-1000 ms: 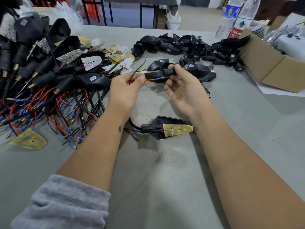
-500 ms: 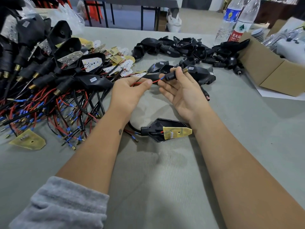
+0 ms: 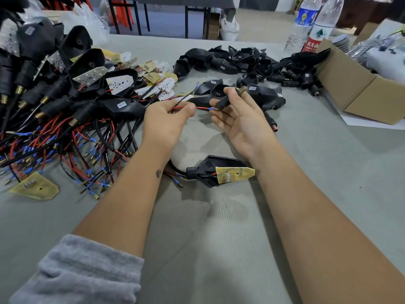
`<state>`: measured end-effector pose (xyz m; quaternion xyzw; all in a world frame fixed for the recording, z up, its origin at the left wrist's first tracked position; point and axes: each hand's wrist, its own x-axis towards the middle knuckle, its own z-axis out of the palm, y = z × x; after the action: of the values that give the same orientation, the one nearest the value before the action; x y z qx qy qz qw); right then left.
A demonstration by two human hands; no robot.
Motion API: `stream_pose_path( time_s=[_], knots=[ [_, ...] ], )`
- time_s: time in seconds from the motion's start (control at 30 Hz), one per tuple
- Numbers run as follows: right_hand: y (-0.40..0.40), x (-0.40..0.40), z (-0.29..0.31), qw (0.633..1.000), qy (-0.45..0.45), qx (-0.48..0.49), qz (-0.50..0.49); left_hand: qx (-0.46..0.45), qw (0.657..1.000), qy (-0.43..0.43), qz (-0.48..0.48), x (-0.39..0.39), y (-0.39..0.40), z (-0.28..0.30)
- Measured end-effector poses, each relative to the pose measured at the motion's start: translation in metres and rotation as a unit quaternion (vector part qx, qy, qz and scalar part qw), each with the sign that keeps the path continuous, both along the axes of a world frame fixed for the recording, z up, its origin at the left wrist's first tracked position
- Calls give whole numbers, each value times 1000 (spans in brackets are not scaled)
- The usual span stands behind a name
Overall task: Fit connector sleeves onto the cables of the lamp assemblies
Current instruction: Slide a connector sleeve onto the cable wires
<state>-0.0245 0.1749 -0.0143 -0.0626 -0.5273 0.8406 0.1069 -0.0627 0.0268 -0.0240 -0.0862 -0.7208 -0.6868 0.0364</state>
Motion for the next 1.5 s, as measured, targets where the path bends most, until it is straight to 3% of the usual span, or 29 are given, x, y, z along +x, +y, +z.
stream_pose_path(
  time_s=[0.47, 1.2, 1.5],
  knots=[
    [-1, 3, 3, 999, 15, -31, -2, 14, 999, -5, 42, -1, 2, 0],
    [4, 0, 0, 997, 20, -59, 35, -12, 999, 31, 7, -1, 3, -2],
    [2, -2, 0, 997, -5, -67, 36, 37, 998, 36, -35, 3, 3, 2]
  ],
)
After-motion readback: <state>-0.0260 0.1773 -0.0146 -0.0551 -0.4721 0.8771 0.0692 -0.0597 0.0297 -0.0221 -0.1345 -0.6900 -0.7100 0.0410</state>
